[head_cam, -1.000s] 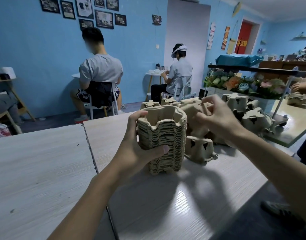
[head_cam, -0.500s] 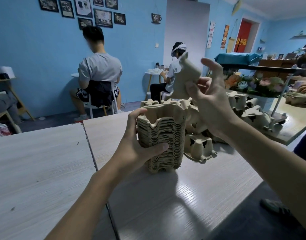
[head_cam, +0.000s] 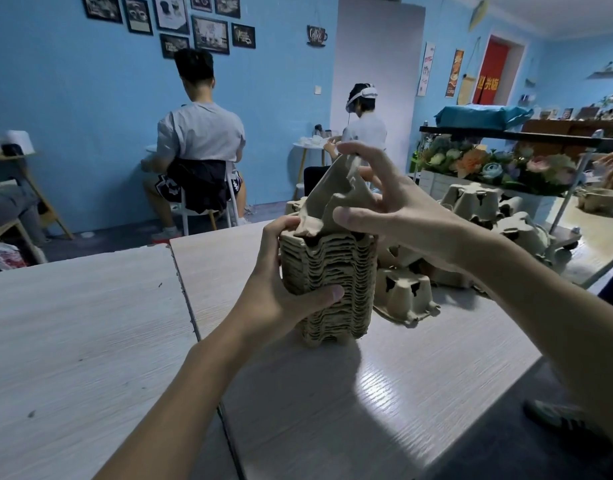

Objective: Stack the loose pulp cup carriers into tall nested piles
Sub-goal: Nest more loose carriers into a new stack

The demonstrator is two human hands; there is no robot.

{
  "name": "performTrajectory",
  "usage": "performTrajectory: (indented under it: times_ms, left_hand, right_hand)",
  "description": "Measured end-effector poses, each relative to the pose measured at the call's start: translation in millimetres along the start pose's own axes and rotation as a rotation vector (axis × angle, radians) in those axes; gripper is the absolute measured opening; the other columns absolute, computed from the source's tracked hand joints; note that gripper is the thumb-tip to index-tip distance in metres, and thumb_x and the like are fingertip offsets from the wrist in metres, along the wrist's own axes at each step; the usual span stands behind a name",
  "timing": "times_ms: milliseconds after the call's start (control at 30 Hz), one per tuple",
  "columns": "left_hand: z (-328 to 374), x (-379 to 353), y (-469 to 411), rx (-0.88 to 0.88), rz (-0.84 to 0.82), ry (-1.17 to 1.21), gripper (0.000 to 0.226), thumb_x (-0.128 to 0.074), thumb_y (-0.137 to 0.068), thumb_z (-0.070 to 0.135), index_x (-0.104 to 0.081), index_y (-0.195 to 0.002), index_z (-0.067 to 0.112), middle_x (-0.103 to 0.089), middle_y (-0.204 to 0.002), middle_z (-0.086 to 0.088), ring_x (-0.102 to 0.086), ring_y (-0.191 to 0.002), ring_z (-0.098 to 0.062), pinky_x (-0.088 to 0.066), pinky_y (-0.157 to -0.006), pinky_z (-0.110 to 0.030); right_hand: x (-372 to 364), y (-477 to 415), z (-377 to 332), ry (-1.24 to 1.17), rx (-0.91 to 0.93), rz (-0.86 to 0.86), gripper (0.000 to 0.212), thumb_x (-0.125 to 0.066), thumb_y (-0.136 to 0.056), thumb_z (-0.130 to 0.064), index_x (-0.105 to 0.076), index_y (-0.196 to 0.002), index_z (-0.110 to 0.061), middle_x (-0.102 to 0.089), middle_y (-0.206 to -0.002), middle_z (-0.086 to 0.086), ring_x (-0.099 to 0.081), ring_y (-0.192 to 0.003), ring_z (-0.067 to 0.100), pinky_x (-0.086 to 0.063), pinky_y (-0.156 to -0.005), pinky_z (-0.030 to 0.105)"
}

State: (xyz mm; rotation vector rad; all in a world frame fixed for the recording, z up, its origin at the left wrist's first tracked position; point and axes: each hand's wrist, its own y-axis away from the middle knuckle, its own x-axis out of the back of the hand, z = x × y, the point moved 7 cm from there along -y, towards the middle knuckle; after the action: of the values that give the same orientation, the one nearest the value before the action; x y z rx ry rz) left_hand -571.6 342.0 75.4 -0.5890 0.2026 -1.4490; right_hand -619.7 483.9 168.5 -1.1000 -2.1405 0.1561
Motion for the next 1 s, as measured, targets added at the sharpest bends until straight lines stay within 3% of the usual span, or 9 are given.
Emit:
performTrajectory:
  times_ms: [67,167,300,367,500,667,733,833,1000]
  left_hand:
    - [1.4,-0.6,-0.6,-0.004,-0.002,-0.002,0.087,-0.083,-0.075,0.001,-0.031,-0.137,0.033,-0.063,-0.105,0.036,-0.065,-0.099,0.008,-0.053,-0.072,-0.013]
    - [0.2,0.1,-1.4,0.001,-0.001,0.017,0.104,-0.083,-0.074,-0.001,-0.02,-0.144,0.041,-0.061,-0.111,0.04,-0.063,-0.106,0.009,-0.053,-0.077,-0.012]
    - [-3.2,2.0,-2.7,-0.007,0.012,-0.012,0.129,-0.088,-0.07,0.008,0.003,-0.155,0.04,-0.061,-0.118,0.033,-0.059,-0.115,0.007,-0.053,-0.094,-0.027]
    - [-3.1,2.6,-3.1,-0.031,0.018,-0.03,0.131,-0.089,-0.069,0.007,0.005,-0.155,0.037,-0.059,-0.116,0.042,-0.06,-0.115,0.006,-0.053,-0.095,-0.032]
    - [-1.7,3.2,-2.7,-0.044,0.034,-0.015,0.125,-0.088,-0.069,0.01,-0.003,-0.152,0.046,-0.062,-0.118,0.034,-0.061,-0.113,0.004,-0.055,-0.085,-0.019]
    - [2.4,2.2,-3.3,-0.057,0.044,-0.037,0.094,-0.088,-0.07,0.006,-0.032,-0.13,0.053,-0.065,-0.112,0.023,-0.065,-0.106,-0.004,-0.056,-0.075,-0.02]
    - [0.7,2.0,-2.7,-0.043,0.044,-0.029,0.087,-0.087,-0.071,0.005,-0.035,-0.127,0.046,-0.067,-0.109,0.011,-0.066,-0.099,-0.004,-0.055,-0.072,-0.02]
    - [1.0,1.0,-1.8,-0.033,0.036,-0.009,0.081,-0.086,-0.072,0.001,-0.037,-0.125,0.038,-0.063,-0.11,0.0,-0.064,-0.096,-0.003,-0.054,-0.069,-0.018]
    - [0.6,1.3,-1.2,-0.016,0.043,0.026,0.08,-0.087,-0.067,0.008,-0.038,-0.124,0.037,-0.064,-0.106,0.011,-0.064,-0.099,-0.002,-0.054,-0.068,-0.017]
  right_hand:
    - [1.3,-0.1,-1.1,0.002,0.006,0.05,0.063,-0.072,-0.075,-0.048,-0.042,-0.131,-0.043,-0.056,-0.122,0.0,-0.061,-0.111,0.017,-0.051,-0.1,0.047]
    - [2.2,1.6,3.8,-0.096,0.057,0.21,0.057,-0.073,-0.077,-0.048,-0.047,-0.124,-0.03,-0.058,-0.116,0.02,-0.068,-0.101,0.032,-0.058,-0.087,0.048]
    - [-8.9,4.9,11.8,-0.206,0.054,0.28,0.059,-0.071,-0.077,-0.048,-0.045,-0.123,-0.021,-0.064,-0.108,0.021,-0.071,-0.092,0.027,-0.059,-0.085,0.039]
    - [-14.3,7.2,15.9,-0.128,0.008,0.27,0.051,-0.068,-0.079,-0.051,-0.053,-0.117,-0.02,-0.066,-0.105,0.011,-0.069,-0.096,0.021,-0.058,-0.087,0.04]
    - [-16.8,14.7,30.6,0.039,-0.099,0.263,0.054,-0.06,-0.077,-0.064,-0.058,-0.121,-0.033,-0.054,-0.122,-0.005,-0.054,-0.117,0.012,-0.048,-0.102,0.045]
    - [-14.9,29.5,44.1,-0.067,-0.066,0.226,0.069,-0.055,-0.081,-0.06,-0.036,-0.143,-0.037,-0.046,-0.133,-0.014,-0.048,-0.122,-0.002,-0.047,-0.096,0.019]
    - [-2.9,37.8,63.7,-0.03,-0.079,0.311,0.063,-0.053,-0.084,-0.06,-0.043,-0.139,-0.03,-0.054,-0.128,-0.011,-0.055,-0.117,0.002,-0.052,-0.095,0.027]
    - [30.3,51.1,101.7,0.24,-0.151,0.554,0.045,-0.065,-0.09,-0.036,-0.054,-0.129,-0.018,-0.061,-0.118,0.004,-0.059,-0.109,0.02,-0.051,-0.095,0.047]
    - [55.2,47.2,128.5,0.531,-0.29,0.616,0.05,-0.07,-0.088,-0.023,-0.055,-0.134,-0.013,-0.062,-0.124,0.009,-0.048,-0.117,0.026,-0.04,-0.101,0.04]
